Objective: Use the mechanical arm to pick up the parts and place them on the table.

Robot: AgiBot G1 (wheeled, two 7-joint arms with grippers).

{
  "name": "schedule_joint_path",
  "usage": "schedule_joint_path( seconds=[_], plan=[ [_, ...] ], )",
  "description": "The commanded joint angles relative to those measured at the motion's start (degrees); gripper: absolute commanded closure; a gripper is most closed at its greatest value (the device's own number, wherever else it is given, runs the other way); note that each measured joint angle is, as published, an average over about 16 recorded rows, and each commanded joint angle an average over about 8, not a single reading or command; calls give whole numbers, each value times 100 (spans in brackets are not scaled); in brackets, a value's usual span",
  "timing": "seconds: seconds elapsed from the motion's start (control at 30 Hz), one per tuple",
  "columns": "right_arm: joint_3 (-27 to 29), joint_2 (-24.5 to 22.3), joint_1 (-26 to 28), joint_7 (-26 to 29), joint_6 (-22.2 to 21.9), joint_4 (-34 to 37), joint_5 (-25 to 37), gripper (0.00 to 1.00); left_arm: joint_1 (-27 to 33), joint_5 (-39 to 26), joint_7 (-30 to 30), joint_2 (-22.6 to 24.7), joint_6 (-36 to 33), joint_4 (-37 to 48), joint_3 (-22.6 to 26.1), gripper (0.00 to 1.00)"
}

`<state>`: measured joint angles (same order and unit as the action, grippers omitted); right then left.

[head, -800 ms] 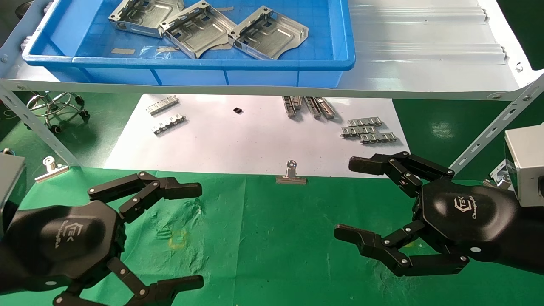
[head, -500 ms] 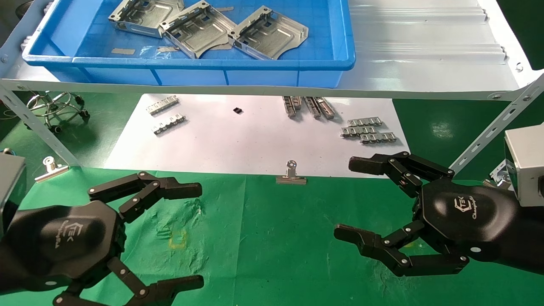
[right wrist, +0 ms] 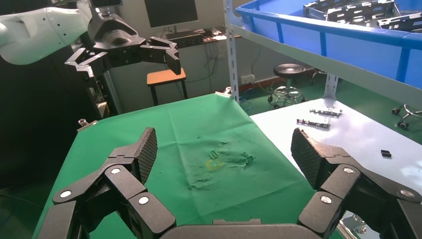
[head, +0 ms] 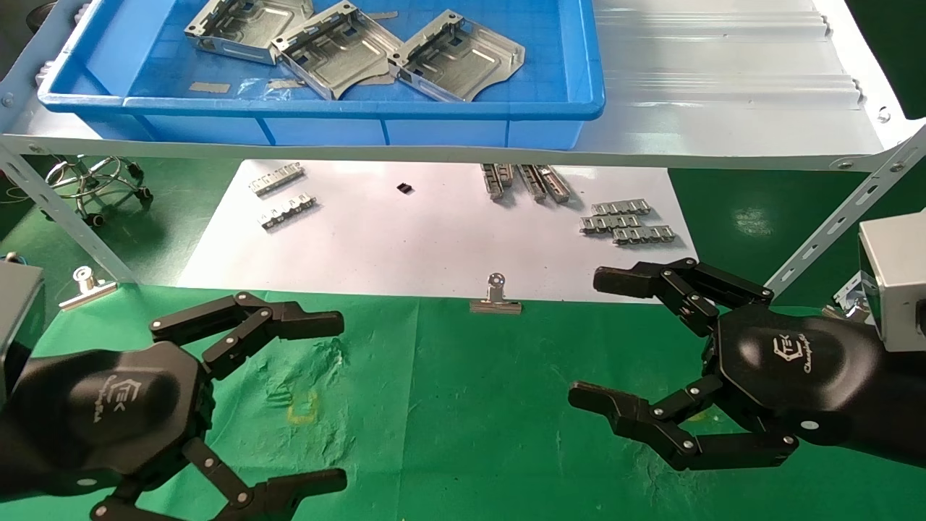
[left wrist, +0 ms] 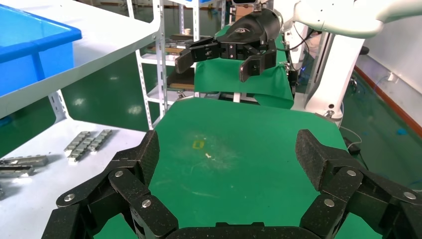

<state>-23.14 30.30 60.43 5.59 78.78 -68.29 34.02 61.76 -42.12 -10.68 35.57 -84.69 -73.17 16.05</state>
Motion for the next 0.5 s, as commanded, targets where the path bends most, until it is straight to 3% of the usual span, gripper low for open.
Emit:
schedule_joint_path(
  seconds=[0.03, 0.5],
  plan=[
    [0, 0, 0, 0, 0, 0, 0, 100, 0, 1, 7, 0, 1, 8, -3, 0],
    [0, 0, 0, 0, 0, 0, 0, 100, 284, -229, -92, 535, 970, 67, 13, 0]
  ],
)
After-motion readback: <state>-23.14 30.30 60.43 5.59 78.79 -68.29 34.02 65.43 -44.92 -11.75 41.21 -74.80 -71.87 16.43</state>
